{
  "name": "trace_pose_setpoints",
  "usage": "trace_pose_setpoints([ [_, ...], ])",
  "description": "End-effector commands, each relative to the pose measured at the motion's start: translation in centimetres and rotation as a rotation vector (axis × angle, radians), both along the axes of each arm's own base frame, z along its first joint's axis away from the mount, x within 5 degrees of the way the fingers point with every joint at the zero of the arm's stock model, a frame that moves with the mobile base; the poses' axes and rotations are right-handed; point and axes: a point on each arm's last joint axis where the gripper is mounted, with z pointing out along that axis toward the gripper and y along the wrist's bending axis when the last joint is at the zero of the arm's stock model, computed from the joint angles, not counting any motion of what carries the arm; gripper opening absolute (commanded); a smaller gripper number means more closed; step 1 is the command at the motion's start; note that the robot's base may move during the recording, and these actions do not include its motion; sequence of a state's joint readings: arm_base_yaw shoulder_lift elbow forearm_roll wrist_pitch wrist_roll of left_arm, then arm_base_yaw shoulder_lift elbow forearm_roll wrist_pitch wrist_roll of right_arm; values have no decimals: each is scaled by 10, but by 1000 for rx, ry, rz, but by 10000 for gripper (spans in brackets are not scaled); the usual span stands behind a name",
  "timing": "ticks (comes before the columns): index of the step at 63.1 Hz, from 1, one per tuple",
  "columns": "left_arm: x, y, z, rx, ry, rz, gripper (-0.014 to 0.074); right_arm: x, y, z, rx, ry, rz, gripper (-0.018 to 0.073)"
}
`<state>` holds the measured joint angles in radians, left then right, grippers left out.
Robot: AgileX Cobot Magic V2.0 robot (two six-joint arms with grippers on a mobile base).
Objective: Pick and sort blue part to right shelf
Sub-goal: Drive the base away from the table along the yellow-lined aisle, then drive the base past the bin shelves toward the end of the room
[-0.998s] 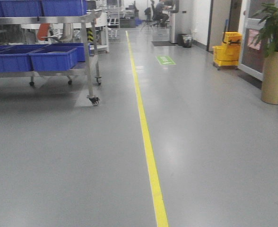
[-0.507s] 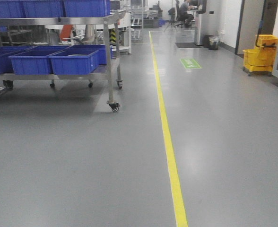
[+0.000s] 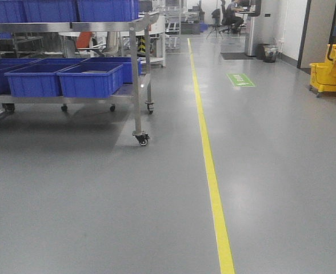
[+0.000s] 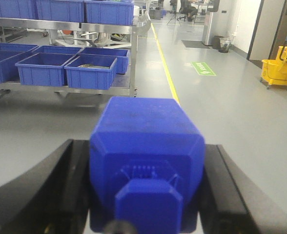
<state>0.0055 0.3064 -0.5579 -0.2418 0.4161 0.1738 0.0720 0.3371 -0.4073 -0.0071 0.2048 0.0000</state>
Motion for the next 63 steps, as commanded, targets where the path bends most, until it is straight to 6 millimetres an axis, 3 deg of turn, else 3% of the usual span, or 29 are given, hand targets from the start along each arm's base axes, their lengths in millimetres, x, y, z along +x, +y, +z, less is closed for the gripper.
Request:
trace_pose_setpoints([
  [1,-1,1,16,-20,-106,15,407,-1,-1,18,-13,-118,-7,444],
  [63,-1,1,16,-20,-106,15,407,-1,-1,18,-13,-116,-7,444],
])
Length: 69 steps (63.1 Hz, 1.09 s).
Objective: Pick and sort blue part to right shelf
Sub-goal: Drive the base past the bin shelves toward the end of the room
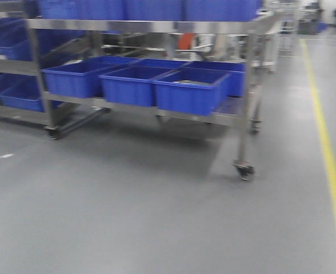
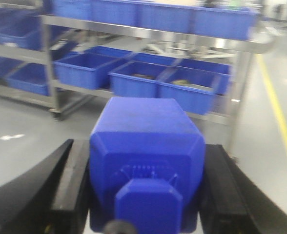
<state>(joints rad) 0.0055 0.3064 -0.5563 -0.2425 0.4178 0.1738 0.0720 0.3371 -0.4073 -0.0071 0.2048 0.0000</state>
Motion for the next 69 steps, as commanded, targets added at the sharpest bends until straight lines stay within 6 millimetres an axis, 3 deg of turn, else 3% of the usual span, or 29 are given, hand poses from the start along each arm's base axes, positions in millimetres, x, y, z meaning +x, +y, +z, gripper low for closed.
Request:
trace_pose_setpoints([
  [1,-1,1,17,-19,-109,15,407,-1,-1,18,-13,-116,-7,444],
  [69,-1,1,17,-19,-109,15,407,-1,-1,18,-13,-116,-7,444],
])
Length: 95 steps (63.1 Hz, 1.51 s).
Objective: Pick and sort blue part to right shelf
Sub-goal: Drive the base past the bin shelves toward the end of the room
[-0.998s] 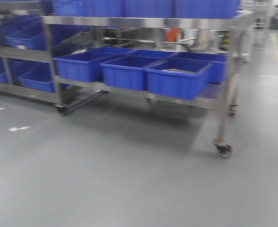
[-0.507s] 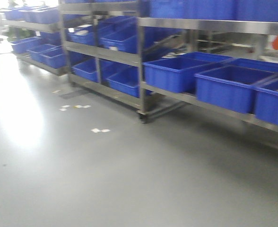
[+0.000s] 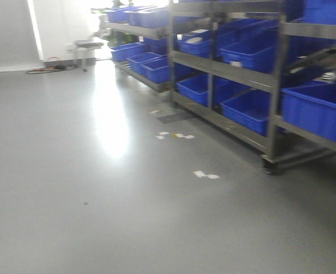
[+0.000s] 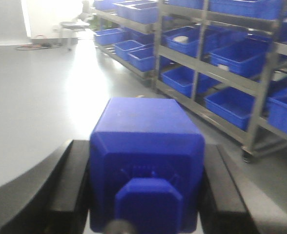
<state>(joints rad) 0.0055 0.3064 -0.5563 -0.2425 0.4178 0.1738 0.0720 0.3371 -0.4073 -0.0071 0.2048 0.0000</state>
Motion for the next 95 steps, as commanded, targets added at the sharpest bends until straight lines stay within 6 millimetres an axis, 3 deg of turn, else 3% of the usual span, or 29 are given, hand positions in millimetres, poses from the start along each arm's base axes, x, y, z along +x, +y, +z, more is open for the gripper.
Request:
trace_pose_setpoints([
  [1,-1,1,17,-19,-109,15,407,-1,-1,18,-13,-116,-7,444],
  [95,-1,1,17,-19,-109,15,407,-1,-1,18,-13,-116,-7,444],
])
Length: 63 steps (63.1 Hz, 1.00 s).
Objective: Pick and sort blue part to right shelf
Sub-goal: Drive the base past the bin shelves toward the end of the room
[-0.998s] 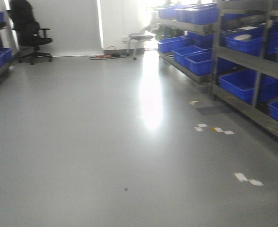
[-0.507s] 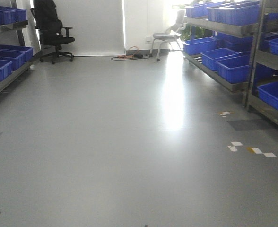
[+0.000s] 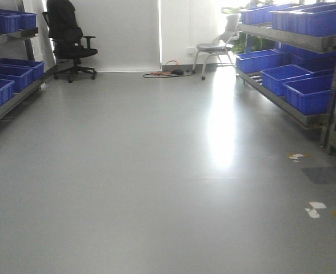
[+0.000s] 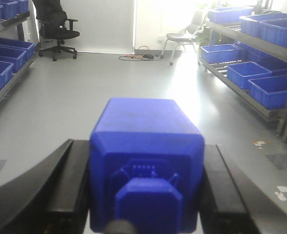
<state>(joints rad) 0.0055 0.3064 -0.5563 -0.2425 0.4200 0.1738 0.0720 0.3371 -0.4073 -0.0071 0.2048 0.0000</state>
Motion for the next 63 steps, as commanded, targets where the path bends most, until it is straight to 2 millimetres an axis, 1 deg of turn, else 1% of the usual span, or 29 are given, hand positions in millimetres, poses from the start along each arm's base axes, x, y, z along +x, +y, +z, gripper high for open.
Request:
trace_pose_setpoints([
  [1,-1,1,17,-19,-111,16,407,-1,-1,18,-13,-116,-7,444],
  [63,-1,1,17,-19,-111,16,407,-1,-1,18,-13,-116,-7,444],
])
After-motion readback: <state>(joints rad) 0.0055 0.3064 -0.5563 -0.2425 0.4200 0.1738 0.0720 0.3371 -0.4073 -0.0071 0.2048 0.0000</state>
